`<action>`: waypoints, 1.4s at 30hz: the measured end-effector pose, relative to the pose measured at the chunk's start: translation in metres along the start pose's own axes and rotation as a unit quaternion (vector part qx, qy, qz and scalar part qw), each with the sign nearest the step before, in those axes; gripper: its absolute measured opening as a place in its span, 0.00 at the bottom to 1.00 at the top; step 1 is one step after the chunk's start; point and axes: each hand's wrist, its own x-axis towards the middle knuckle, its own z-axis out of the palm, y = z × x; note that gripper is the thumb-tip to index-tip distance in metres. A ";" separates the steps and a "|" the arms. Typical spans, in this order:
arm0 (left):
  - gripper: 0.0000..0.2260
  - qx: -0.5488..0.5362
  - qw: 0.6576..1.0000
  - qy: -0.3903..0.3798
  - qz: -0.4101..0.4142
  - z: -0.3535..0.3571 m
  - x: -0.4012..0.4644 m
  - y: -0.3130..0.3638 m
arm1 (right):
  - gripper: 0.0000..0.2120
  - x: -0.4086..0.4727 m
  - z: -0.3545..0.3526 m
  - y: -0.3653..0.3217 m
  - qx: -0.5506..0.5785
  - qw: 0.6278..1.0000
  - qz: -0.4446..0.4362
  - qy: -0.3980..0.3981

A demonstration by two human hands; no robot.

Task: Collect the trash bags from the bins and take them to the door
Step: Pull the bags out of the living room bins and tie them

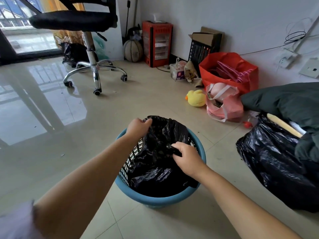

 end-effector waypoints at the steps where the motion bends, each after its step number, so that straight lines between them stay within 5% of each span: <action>1: 0.16 -0.013 0.999 -0.023 -0.022 0.008 0.008 -0.003 | 0.10 -0.001 -0.001 -0.002 0.002 1.000 -0.008 -0.012; 3: 0.14 -0.078 0.993 -0.070 -0.055 0.025 0.019 -0.008 | 0.13 -0.003 -0.004 -0.004 0.013 0.999 -0.013 -0.032; 5: 0.09 -0.105 0.993 -0.038 -0.030 0.032 0.022 -0.005 | 0.16 -0.004 -0.007 -0.002 0.012 0.999 -0.007 -0.037; 9: 0.16 -0.167 0.986 0.014 0.020 0.028 0.016 -0.007 | 0.12 -0.002 -0.011 0.008 -0.007 0.999 0.034 0.020; 14: 0.14 -0.086 0.988 -0.020 0.125 0.010 -0.013 -0.009 | 0.12 0.009 -0.003 0.006 -0.116 0.990 -0.010 0.080; 17: 0.16 -0.018 0.976 -0.111 0.187 0.017 -0.046 -0.008 | 0.16 0.015 0.006 -0.008 -0.044 0.998 -0.031 0.022; 21: 0.16 -0.049 0.968 -0.142 0.200 0.019 -0.063 -0.009 | 0.35 0.017 0.009 -0.008 0.073 0.995 0.021 -0.066; 25: 0.11 -0.039 0.948 -0.225 0.222 0.004 -0.065 -0.013 | 0.16 0.019 0.000 0.001 0.070 0.991 0.061 -0.094; 29: 0.47 0.190 0.901 -0.322 0.220 -0.018 -0.058 -0.024 | 0.11 0.021 -0.003 0.005 0.103 0.986 0.128 -0.005; 32: 0.44 0.339 0.863 -0.333 0.174 -0.013 -0.066 -0.028 | 0.12 0.024 0.001 0.004 0.154 0.971 0.174 0.059; 35: 0.14 0.177 0.947 -0.223 0.147 0.009 -0.068 -0.024 | 0.10 0.021 0.000 -0.009 0.202 0.964 0.164 0.057; 37: 0.12 -0.094 0.978 -0.182 0.038 0.018 -0.066 -0.020 | 0.11 0.013 0.001 -0.021 0.212 0.970 0.117 -0.032; 39: 0.11 -0.321 0.927 -0.186 -0.064 0.017 -0.065 -0.012 | 0.27 0.005 0.004 -0.023 0.095 0.985 0.054 -0.135; 42: 0.12 -0.453 0.842 -0.253 -0.149 0.006 -0.065 -0.014 | 0.44 0.001 0.008 -0.015 -0.095 0.978 0.021 -0.182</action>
